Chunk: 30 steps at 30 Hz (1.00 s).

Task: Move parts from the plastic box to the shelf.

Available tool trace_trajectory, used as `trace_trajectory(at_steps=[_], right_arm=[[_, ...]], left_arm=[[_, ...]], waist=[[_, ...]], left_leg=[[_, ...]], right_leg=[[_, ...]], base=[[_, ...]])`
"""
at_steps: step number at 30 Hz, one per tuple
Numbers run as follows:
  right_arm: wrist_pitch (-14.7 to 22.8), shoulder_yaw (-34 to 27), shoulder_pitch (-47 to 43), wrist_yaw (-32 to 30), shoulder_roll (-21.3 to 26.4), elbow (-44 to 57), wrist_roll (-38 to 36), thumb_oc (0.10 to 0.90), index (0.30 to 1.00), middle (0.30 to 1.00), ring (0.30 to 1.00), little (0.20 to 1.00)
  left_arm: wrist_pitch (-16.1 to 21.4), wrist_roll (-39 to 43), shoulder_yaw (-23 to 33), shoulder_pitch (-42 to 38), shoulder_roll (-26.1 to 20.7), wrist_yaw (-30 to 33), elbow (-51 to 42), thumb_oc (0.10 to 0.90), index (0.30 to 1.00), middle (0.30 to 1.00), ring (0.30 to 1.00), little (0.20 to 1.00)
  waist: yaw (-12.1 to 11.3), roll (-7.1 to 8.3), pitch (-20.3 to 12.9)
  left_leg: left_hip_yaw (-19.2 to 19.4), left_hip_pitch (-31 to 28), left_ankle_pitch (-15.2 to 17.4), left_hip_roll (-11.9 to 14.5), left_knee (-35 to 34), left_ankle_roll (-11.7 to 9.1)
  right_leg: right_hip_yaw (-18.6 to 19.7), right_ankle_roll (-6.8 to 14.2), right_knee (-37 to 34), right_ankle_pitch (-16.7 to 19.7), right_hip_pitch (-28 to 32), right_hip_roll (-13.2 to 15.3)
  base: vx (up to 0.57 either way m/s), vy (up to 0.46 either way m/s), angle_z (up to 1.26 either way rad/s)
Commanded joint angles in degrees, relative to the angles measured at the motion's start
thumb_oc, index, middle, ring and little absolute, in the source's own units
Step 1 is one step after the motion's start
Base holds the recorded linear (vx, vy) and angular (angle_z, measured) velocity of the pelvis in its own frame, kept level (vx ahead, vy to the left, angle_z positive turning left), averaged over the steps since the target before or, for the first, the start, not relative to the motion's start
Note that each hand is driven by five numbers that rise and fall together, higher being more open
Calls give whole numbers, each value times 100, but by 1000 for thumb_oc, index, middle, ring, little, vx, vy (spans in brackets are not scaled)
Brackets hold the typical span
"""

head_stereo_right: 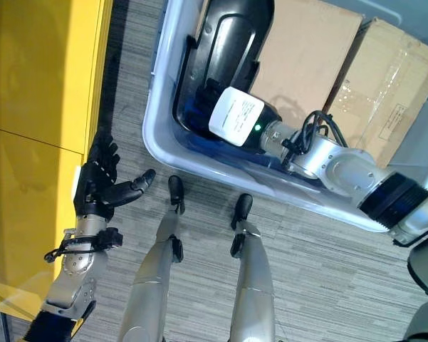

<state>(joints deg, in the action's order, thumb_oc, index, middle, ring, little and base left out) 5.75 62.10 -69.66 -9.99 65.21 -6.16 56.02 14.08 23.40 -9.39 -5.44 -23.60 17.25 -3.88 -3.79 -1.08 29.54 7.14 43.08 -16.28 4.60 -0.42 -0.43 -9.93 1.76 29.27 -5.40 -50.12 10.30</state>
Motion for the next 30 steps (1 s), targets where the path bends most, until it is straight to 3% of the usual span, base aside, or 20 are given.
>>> trace_trajectory(at_steps=[1, 10, 15, 30], right_arm=[[-110, -367, -635, -278, 471, 505, -190, 900, 1000, 1000, 1000, 1000], [-82, -1205, -615, -519, 784, 1672, -411, 900, 1000, 1000, 1000, 1000], [-109, -1348, -699, -550, 875, 1846, -394, 900, 1000, 1000, 1000, 1000], [-212, -302, -1446, -495, 852, 873, -102, 900, 1000, 1000, 1000, 1000]], left_arm=[[387, -386, 193, 138, -264, 67, -687, 900, 1000, 1000, 1000, 1000], [325, -476, 326, 250, -296, 113, -838, 900, 1000, 1000, 1000, 1000], [300, -513, 396, 307, -336, 129, -884, 900, 1000, 1000, 1000, 1000], [363, -498, 368, 329, -302, 95, -851, 900, 1000, 1000, 1000, 1000]], waist=[[32, 189, 25], [79, 267, 25], [85, 278, 25], [42, 266, 25]], left_leg=[[-47, -839, 826, 391, 110, -473], [-20, -985, 839, 383, 65, -473], [-5, -957, 789, 389, 44, -472], [-18, -971, 794, 390, -22, -493]], right_leg=[[-134, 552, -2249, 882, 1729, 170], [-97, 551, -2286, 898, 1834, 146], [-93, 539, -2307, 936, 1809, 139], [-106, 546, -2312, 915, 1800, 123]], base=[[0, 0, 0], [0, 0, 0], [0, 0, 0], [0, 0, 0]])
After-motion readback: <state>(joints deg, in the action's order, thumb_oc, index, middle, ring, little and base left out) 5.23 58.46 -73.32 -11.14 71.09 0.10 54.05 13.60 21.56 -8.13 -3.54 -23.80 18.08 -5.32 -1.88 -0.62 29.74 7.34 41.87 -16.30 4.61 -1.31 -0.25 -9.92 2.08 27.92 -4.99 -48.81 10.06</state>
